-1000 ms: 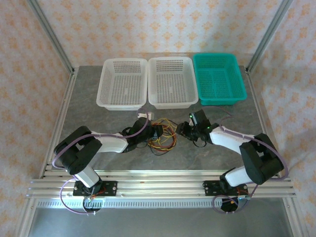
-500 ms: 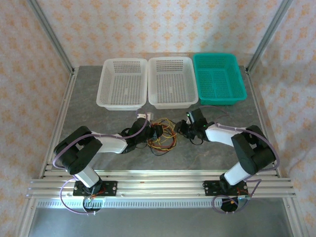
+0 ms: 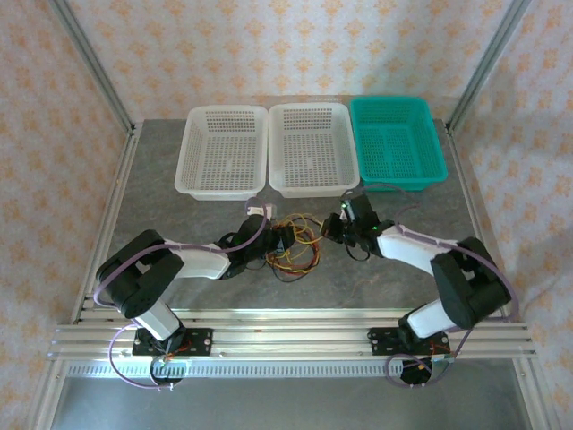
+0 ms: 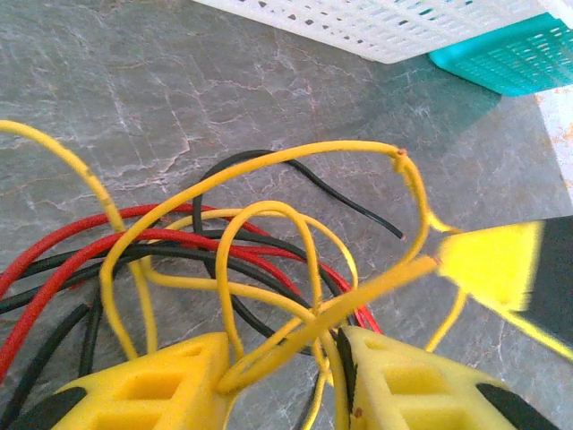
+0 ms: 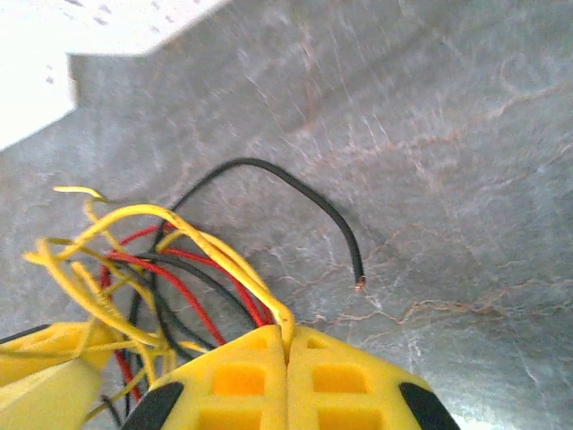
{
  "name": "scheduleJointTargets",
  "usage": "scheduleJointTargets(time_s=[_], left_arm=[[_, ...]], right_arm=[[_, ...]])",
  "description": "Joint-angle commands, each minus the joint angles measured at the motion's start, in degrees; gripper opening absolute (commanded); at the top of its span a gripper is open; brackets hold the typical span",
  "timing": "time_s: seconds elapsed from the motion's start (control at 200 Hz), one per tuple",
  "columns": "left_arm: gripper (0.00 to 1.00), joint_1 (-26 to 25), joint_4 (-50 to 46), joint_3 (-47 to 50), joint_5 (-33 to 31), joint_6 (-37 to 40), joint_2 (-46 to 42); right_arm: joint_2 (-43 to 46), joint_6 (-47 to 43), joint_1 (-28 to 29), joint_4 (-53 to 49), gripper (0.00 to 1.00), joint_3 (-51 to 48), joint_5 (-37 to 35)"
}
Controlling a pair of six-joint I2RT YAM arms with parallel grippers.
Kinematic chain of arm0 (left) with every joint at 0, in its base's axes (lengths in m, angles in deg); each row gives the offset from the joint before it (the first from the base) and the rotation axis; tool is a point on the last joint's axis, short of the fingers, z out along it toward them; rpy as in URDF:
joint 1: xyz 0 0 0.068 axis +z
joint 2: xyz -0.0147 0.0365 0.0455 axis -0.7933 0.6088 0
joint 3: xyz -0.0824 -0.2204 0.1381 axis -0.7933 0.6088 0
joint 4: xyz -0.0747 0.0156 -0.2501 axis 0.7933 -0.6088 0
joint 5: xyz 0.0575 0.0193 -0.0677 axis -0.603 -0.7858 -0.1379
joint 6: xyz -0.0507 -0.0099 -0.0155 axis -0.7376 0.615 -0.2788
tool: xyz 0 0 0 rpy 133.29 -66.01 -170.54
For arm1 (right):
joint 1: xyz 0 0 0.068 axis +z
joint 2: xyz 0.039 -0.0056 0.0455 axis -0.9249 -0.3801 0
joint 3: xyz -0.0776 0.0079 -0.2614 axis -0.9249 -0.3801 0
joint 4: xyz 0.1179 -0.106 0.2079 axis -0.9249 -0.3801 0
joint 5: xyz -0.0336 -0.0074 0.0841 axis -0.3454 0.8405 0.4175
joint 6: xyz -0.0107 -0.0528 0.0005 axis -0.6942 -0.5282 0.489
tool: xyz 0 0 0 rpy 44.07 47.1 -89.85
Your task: Untangle the cables
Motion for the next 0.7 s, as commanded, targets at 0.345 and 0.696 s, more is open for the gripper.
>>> scheduleJointTargets(time_s=[0.345,0.696], left_arm=[[0.36,0.5,-4.3,0.8,-4.9,0.2,1.0],[0.35,0.4,-4.3,0.6,-5.5,0.1,5.5]], right_arm=[[11.5,-10.7,0.1,-18.8,0.00,4.1,-14.0],[18.8,-8.9,-0.1,-25.0,0.00,8.4,-21.2]])
